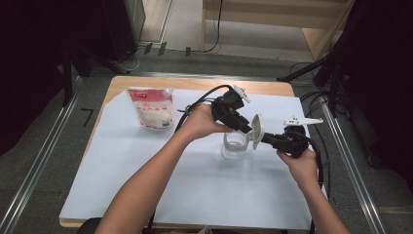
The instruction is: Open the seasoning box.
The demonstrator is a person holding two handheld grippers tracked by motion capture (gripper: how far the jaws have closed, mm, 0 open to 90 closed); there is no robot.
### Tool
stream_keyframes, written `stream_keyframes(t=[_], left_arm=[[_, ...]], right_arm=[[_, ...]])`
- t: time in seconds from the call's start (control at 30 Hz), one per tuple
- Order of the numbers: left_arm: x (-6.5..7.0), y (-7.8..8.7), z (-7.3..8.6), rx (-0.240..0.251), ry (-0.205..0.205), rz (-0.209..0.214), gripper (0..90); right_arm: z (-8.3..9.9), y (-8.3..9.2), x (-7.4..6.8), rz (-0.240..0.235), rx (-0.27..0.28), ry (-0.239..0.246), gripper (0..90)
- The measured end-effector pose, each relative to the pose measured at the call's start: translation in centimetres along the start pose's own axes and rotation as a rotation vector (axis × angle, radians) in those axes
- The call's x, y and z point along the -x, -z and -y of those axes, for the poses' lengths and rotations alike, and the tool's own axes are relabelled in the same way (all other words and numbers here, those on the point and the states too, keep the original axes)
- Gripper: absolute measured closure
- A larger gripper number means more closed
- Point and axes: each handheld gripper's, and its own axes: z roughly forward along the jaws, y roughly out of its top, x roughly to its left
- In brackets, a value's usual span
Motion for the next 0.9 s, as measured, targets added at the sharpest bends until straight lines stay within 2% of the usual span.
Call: stream_keyframes(t=[0.13,0.2,0.3,0.37,0.53,0.67,0.77,0.9], left_arm=[[0.0,0.8,1.0,0.013,0.008,0.004,51.1],[0.0,1.2,1.4,0.020,0.006,0.005,43.8],[0.0,1.7,2.2,0.026,-0.010,0.002,40.6],[-0.1,2.0,2.7,0.035,0.000,-0.011,39.1],[-0.1,2.9,3.7,0.043,0.017,-0.044,36.3],[0.0,3.8,4.6,0.043,0.047,-0.045,39.5],[0.1,4.5,5.5,0.052,0.038,-0.055,40.8],[0.4,5.2,6.6,0.038,0.028,-0.049,46.0]], right_arm=[[0.2,0.7,0.1,0.003,0.003,-0.003,64.6],[0.3,1.0,0.1,0.017,0.006,0.012,57.8],[0.6,1.3,0.3,-0.021,0.014,0.007,49.9],[0.7,1.3,0.4,-0.043,0.012,0.012,45.9],[1.0,1.8,-0.1,-0.044,0.015,0.021,44.2],[1.4,2.6,-0.6,-0.043,0.025,0.024,44.8],[1.8,3.0,-1.0,-0.055,0.038,0.010,46.0],[2.0,3.2,-1.9,-0.065,0.011,0.003,47.3]])
